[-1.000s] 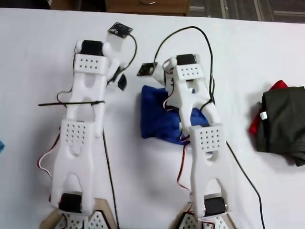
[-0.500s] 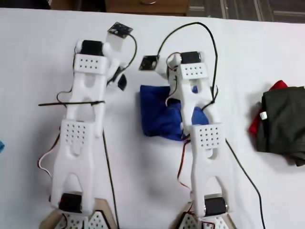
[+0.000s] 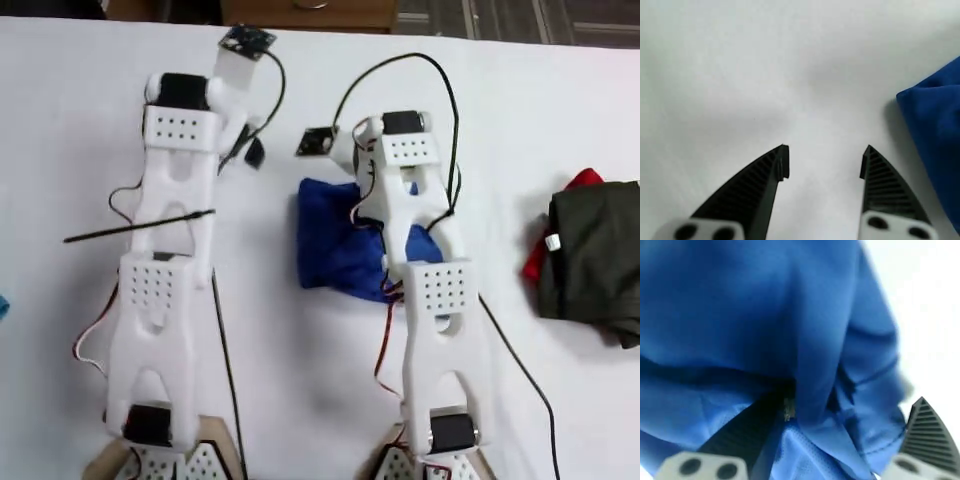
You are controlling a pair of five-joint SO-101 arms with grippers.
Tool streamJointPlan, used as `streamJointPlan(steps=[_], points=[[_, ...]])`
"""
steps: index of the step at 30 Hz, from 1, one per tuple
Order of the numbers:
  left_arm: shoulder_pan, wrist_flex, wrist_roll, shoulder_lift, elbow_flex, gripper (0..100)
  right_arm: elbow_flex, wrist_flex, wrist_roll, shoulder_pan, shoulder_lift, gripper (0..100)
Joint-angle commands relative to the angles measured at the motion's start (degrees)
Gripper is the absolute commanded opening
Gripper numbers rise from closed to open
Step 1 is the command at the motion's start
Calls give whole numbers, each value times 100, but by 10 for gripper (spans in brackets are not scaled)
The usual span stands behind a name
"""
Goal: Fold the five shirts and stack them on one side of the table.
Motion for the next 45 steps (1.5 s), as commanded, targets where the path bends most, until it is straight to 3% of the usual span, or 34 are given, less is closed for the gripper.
streamJointPlan(steps=[1,7,13,20,28,36,45], points=[[-44,97,-9,-554,-224,252,677,145,-53,-22,-180,323],[-44,97,-9,-624,-224,252,958,145,-176,189,-207,139],[-44,97,-9,-624,-233,252,941,136,-264,382,-215,16],[-44,97,-9,-615,-233,252,193,127,-273,330,-233,21],[-44,97,-220,-607,-224,252,-1055,145,-888,426,-576,19],[-202,97,-264,-607,-224,252,-308,145,-1011,857,-2281,19],[-290,97,-290,-563,-224,252,1222,145,-1002,2026,-4497,19]])
